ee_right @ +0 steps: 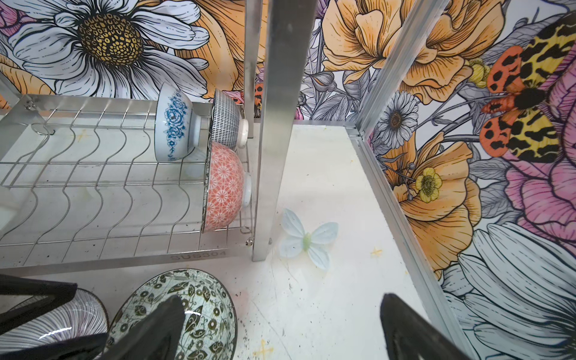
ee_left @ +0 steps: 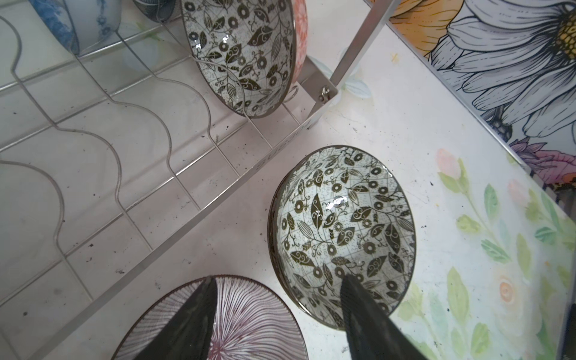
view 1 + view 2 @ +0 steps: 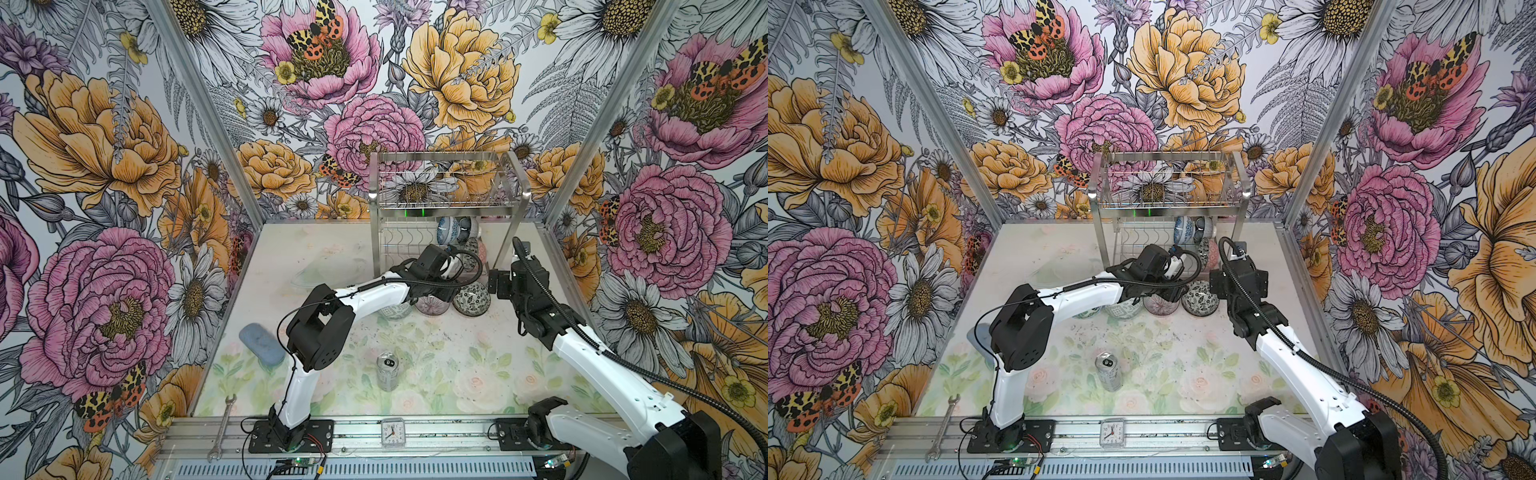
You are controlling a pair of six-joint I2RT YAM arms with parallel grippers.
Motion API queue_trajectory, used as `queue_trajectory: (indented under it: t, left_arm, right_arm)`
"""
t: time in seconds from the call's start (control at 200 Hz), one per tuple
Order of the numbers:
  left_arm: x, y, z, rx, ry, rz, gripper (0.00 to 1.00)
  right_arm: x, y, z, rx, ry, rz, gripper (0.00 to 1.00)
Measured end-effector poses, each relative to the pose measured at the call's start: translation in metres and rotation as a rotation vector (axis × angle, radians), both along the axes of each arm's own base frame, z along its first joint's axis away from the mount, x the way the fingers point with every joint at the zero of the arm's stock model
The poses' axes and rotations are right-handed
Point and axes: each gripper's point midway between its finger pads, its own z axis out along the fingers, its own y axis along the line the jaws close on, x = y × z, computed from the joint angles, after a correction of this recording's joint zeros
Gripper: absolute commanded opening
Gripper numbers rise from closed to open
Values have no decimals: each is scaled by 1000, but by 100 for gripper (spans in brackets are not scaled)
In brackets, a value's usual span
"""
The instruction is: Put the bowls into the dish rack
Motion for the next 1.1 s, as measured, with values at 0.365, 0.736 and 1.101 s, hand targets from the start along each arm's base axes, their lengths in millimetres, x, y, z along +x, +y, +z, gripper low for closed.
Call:
queue_trajectory:
  t: [0.365,0.736,1.101]
  left_arm:
    - [4,-10,-19,19,36,3,40]
    - [10,-21,-20,5,41,6,23]
    - [12,-24,-31,23,58,6,17]
  right_arm:
    - [0,-2,-1,9,2,-3,100]
    - [-1,-5,-9,10,18,-7,100]
    - [0,-5,-8,21,12,-1,99]
